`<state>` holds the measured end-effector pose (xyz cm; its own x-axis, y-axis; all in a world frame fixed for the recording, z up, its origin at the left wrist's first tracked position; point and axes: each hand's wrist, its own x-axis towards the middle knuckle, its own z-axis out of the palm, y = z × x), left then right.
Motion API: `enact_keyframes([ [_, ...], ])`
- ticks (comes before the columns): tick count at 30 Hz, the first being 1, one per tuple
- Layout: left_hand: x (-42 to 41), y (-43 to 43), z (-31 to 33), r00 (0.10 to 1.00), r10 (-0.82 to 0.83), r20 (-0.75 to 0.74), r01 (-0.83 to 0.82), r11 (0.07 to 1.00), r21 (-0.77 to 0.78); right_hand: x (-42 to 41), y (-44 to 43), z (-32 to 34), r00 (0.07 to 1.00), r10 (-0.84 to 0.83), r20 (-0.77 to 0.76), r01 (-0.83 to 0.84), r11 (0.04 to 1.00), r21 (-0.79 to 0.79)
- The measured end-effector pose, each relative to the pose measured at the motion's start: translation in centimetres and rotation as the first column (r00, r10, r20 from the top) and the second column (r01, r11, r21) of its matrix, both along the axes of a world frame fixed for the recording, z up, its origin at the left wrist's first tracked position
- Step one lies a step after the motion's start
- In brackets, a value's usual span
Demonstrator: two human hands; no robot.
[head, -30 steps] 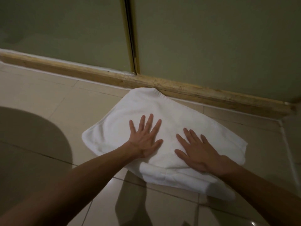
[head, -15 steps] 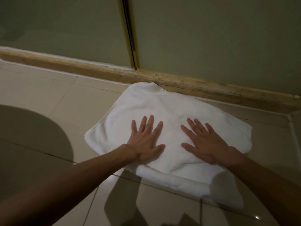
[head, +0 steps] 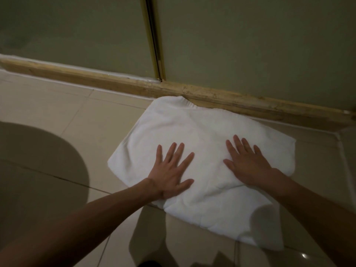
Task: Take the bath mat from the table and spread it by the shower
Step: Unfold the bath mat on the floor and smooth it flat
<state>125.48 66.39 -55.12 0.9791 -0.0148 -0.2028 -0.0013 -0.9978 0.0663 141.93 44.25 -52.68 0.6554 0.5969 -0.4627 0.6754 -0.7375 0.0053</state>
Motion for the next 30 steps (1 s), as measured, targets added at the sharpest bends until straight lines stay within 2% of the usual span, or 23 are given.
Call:
enact_keyframes([
  [9, 0.1, 0.7, -0.3, 0.999, -0.034, 0.033, 0.034, 0.999, -0.006, -1.3, -1.6, 0.1, 0.998, -0.023, -0.052, 0.023, 1.0, 0.009],
  [18, 0.0, 1.6, -0.2, 0.996, -0.09, 0.018, 0.09, 0.996, 0.006, -2.3, -1.5, 0.4, 0.998, -0.039, -0.041, 0.038, 0.999, -0.008],
  [22, 0.4, 1.6, 0.4, 0.996, -0.092, 0.006, 0.092, 0.995, -0.036, -2.4, -1.2, 1.0, 0.993, -0.119, -0.005, 0.119, 0.992, 0.052],
  [24, 1.2, 2.2, 1.1, 0.998, -0.047, 0.029, 0.049, 0.997, -0.064, -2.7, -1.0, 1.2, 0.984, -0.176, 0.009, 0.174, 0.981, 0.086],
  [26, 2.5, 3.3, 1.6, 0.997, 0.074, 0.022, -0.071, 0.993, -0.089, -2.5, -1.0, 1.3, 0.979, -0.204, 0.005, 0.203, 0.975, 0.093],
  [30, 5.4, 5.8, 2.1, 0.965, 0.259, -0.033, -0.26, 0.965, -0.032, -1.6, -0.9, 1.8, 0.979, -0.204, 0.027, 0.2, 0.974, 0.109],
])
